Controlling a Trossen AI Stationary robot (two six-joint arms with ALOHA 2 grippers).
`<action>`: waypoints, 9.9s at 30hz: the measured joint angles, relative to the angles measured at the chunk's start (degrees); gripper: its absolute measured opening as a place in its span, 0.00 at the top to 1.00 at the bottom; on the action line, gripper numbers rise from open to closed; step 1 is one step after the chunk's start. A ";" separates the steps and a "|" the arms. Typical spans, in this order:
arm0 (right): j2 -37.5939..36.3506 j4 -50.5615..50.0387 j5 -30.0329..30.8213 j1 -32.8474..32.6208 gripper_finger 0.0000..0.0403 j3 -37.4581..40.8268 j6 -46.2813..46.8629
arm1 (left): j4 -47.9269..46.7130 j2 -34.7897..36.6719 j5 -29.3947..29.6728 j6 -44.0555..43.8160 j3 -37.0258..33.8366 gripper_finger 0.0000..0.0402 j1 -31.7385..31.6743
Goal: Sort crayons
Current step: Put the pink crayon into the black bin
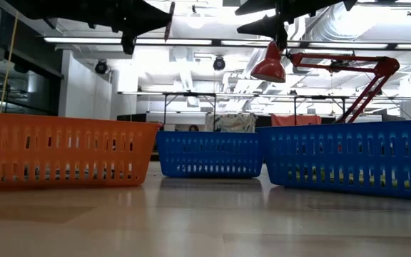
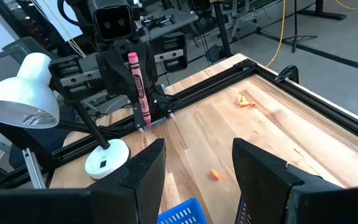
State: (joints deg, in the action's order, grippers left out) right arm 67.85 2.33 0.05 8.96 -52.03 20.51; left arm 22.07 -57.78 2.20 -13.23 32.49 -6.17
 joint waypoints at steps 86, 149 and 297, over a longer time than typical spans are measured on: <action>0.00 0.07 2.97 0.03 0.55 0.01 0.02 | -37.51 -39.83 11.76 38.09 35.34 0.58 -6.38; -0.02 -2.96 3.80 1.57 0.55 -0.59 1.26 | -7.83 -2.29 9.11 17.92 8.48 0.54 8.46; 15.99 -4.45 -0.74 -3.80 1.00 -8.52 -1.33 | -10.44 6.21 7.80 -1.16 8.59 0.54 6.40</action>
State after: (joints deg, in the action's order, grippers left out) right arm 83.84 -2.12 -0.68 5.16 -60.55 19.18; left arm 11.64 -51.57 10.00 -14.39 41.08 0.23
